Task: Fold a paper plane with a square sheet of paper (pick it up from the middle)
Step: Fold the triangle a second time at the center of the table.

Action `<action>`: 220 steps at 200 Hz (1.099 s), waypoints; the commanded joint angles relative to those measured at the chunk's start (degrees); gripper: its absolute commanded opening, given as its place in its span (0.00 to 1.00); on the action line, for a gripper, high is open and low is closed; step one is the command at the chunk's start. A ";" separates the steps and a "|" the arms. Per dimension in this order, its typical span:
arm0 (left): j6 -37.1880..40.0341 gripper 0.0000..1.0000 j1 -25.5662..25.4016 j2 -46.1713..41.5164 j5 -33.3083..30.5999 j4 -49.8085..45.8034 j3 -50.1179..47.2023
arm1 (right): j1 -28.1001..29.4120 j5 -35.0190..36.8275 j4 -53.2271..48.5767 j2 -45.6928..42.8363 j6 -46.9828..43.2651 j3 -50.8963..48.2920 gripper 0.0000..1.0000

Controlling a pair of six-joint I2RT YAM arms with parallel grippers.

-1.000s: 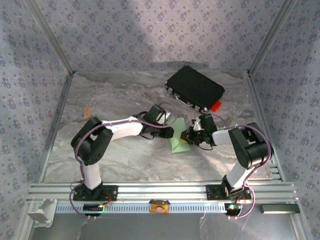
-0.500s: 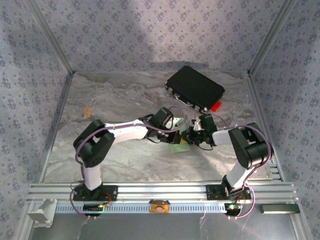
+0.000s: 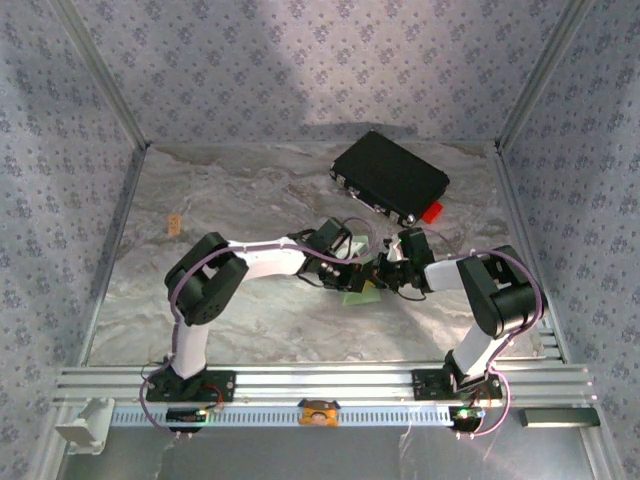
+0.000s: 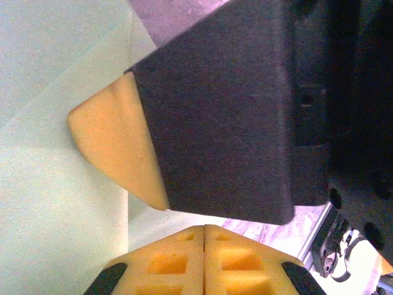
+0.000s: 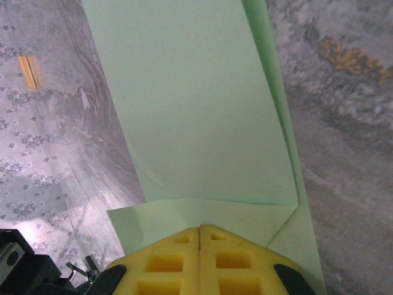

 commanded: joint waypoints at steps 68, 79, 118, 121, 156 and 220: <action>2.83 0.08 0.11 2.06 -4.64 -5.65 1.47 | -0.24 3.79 -3.93 1.61 0.12 -1.28 0.00; 3.04 0.08 0.11 1.77 -5.10 -5.77 1.24 | -0.26 3.78 -3.94 1.58 0.08 -1.21 0.00; 3.44 0.08 0.06 1.25 -5.28 -5.88 0.30 | -0.34 3.91 -3.97 1.78 -0.11 -1.26 0.00; 3.47 0.08 0.08 1.23 -5.38 -5.93 0.24 | -0.38 3.88 -4.08 1.81 -0.15 -1.29 0.00; 3.40 0.08 0.06 0.57 -4.55 -6.67 -0.95 | -0.43 3.83 -4.16 2.16 -0.30 -1.25 0.00; 1.73 0.10 0.12 -3.03 -4.14 -4.93 -7.05 | -0.69 3.83 -4.86 1.88 -0.59 -1.12 0.00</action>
